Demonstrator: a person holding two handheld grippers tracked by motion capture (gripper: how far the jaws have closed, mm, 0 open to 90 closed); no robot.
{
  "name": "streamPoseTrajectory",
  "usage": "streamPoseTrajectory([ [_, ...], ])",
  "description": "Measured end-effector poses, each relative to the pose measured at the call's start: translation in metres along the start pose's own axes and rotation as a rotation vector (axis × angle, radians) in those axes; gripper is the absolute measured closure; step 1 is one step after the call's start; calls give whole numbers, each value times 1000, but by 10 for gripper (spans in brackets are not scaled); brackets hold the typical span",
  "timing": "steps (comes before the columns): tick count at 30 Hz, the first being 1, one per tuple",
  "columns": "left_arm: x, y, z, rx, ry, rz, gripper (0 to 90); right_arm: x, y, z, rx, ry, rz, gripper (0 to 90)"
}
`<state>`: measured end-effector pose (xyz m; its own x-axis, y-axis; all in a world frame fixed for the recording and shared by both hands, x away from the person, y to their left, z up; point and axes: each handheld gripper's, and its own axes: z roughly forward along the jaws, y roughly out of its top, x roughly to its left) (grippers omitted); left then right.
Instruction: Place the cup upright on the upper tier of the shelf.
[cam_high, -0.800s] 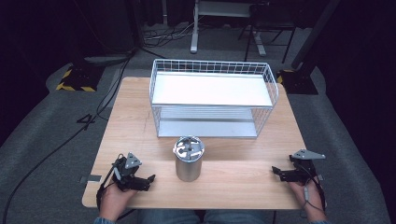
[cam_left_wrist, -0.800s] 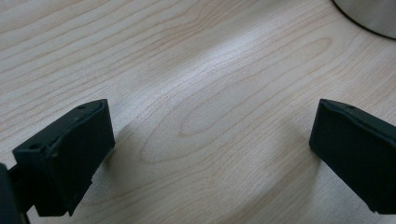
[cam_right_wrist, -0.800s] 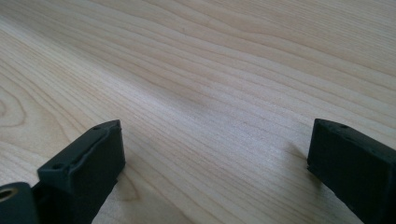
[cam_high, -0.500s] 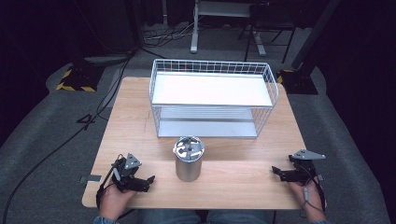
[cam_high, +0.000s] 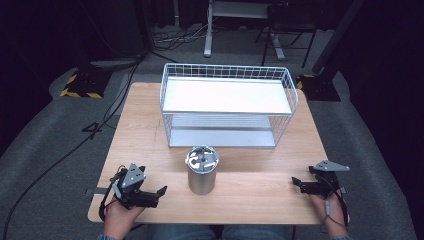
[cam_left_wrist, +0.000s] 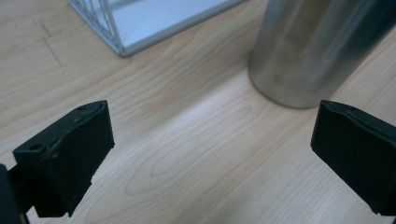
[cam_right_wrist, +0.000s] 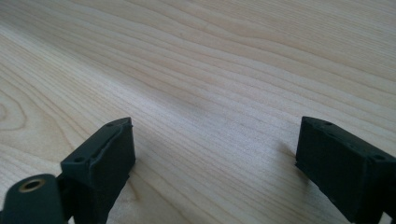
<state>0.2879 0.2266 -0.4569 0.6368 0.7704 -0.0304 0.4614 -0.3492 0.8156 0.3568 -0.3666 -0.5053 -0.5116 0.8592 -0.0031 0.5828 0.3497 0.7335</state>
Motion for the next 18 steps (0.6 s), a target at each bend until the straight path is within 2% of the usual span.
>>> streamPoseTrajectory([
  [6,-7,8,-12,-91,-46,-6,0,0,0,0,0,0,0,121],
  [11,-12,11,-17,-135,-73,1,0,0,0,0,0,0,0,121],
  [18,-20,15,-23,-204,-104,41,0,0,0,0,0,0,0,121],
])
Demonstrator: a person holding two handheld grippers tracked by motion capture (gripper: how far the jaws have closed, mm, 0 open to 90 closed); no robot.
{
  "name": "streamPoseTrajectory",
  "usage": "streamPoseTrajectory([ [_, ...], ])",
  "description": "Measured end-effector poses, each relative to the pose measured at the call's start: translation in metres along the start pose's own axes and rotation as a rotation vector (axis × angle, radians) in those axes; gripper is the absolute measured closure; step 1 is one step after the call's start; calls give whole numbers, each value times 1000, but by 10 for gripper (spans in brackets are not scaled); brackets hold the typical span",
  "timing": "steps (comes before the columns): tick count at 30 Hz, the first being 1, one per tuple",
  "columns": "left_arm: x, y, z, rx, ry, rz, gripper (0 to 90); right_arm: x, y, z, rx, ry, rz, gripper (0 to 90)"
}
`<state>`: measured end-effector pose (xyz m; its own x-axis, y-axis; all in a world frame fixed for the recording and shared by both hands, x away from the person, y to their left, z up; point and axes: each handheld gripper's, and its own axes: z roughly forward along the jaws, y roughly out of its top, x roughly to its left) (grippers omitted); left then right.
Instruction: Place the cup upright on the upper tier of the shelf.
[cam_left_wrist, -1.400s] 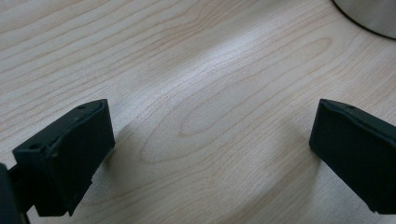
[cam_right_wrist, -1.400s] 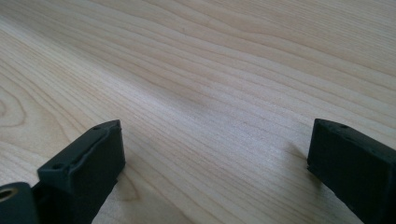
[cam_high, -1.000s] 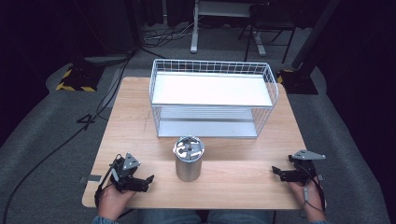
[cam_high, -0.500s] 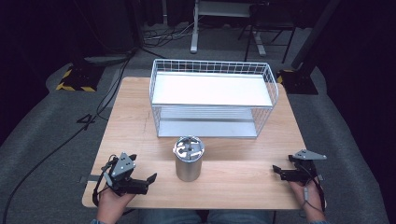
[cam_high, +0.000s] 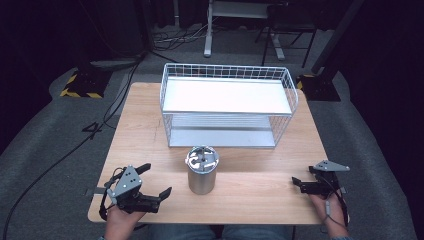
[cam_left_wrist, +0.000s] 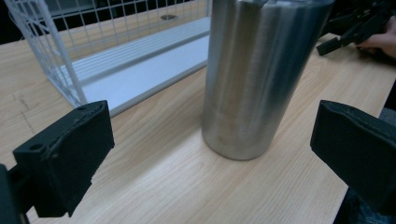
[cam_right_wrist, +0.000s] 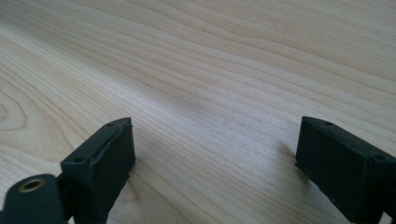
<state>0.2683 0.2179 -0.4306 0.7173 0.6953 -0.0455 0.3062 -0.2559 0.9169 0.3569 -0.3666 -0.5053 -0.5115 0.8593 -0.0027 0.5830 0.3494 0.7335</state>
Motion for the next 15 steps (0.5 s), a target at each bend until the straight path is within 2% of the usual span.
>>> streamPoseTrajectory([
  [5,-5,3,1,-36,-33,14,0,0,0,0,0,0,0,121],
  [15,-11,7,8,-47,-52,19,0,0,0,0,-2,2,-1,130],
])
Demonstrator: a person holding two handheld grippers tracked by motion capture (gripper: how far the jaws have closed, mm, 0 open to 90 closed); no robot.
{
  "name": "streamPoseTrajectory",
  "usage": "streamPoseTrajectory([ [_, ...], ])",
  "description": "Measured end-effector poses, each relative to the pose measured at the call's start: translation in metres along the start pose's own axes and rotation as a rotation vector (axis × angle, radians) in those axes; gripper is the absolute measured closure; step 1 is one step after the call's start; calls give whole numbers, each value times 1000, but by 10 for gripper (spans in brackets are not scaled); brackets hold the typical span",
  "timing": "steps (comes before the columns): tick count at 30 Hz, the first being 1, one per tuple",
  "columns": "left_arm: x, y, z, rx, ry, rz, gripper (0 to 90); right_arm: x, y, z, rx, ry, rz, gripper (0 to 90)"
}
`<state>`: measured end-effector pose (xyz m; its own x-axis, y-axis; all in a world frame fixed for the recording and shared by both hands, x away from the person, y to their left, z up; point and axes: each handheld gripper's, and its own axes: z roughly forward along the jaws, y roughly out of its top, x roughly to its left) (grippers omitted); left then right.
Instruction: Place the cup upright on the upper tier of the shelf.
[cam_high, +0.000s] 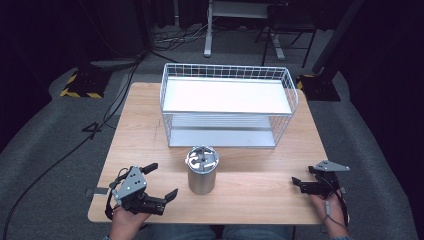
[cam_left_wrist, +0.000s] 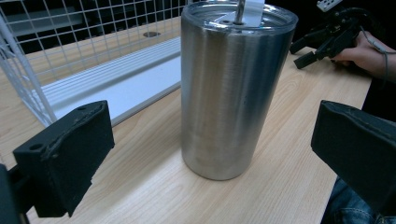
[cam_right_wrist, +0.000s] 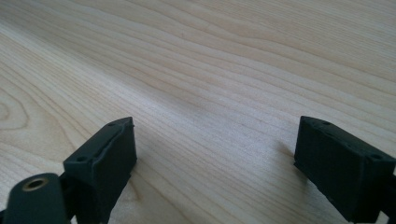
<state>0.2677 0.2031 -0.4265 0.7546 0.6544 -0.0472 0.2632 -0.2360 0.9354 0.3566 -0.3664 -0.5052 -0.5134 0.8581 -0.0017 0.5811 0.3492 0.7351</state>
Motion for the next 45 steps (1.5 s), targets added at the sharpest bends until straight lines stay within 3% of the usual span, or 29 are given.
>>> streamPoseTrajectory([
  [13,-3,10,17,-7,-25,26,0,0,0,0,0,-1,-1,131],
  [26,-3,18,37,-36,-43,9,0,0,0,0,0,0,0,134],
  [33,-5,21,51,-34,-56,28,0,0,0,0,-1,-2,1,136],
  [41,-5,24,69,-32,-60,11,0,0,0,0,-1,-3,2,136],
  [45,-6,25,75,-29,-69,22,0,0,0,0,-1,-4,3,140],
])
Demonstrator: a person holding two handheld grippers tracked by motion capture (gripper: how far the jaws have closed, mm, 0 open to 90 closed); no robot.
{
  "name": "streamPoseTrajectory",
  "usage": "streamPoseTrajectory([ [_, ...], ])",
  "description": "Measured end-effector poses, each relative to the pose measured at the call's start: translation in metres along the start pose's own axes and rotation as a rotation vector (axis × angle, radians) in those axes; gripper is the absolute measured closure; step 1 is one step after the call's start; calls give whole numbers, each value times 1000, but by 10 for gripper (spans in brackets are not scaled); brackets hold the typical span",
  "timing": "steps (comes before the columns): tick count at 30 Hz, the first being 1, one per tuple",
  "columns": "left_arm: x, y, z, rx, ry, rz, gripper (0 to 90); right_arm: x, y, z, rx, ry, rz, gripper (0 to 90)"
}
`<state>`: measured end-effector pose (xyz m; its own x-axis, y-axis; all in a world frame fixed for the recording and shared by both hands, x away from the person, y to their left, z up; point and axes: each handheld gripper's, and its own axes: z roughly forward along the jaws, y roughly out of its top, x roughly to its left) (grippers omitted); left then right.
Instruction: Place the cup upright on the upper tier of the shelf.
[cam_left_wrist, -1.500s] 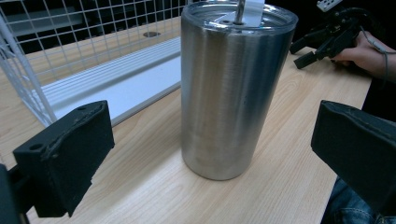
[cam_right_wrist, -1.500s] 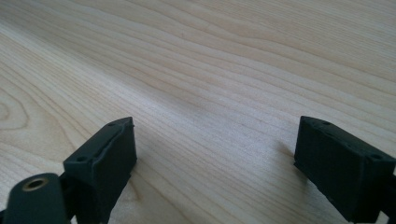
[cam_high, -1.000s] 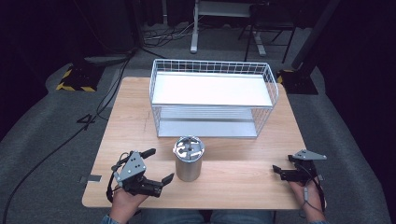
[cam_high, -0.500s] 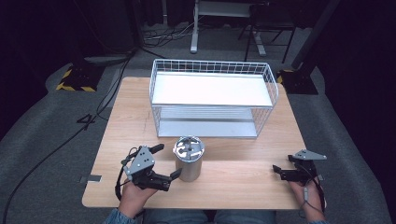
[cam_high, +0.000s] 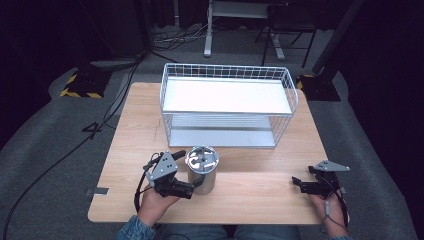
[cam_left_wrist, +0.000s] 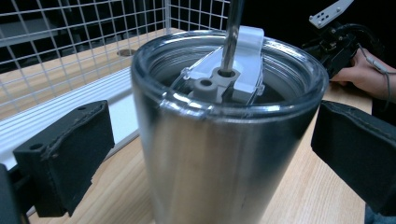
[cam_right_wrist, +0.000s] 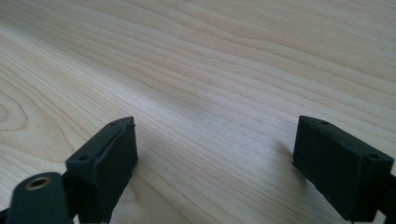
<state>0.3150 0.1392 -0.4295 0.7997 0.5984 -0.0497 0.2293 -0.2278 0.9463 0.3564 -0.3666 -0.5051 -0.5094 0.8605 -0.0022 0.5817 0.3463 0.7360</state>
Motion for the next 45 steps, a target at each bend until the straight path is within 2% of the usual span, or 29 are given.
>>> streamPoseTrajectory([
  [8,-2,1,16,4,-10,4,0,0,0,0,0,-1,-2,144],
  [17,-3,-5,29,-12,2,4,0,0,0,0,-1,-3,-2,149],
  [26,-3,-10,34,-49,12,6,0,0,0,0,-2,-4,-1,152],
  [36,-4,-11,40,-33,30,12,0,0,0,0,-3,-6,-1,154],
  [45,-5,-12,41,-39,20,20,32,0,0,0,-3,-7,-2,155],
])
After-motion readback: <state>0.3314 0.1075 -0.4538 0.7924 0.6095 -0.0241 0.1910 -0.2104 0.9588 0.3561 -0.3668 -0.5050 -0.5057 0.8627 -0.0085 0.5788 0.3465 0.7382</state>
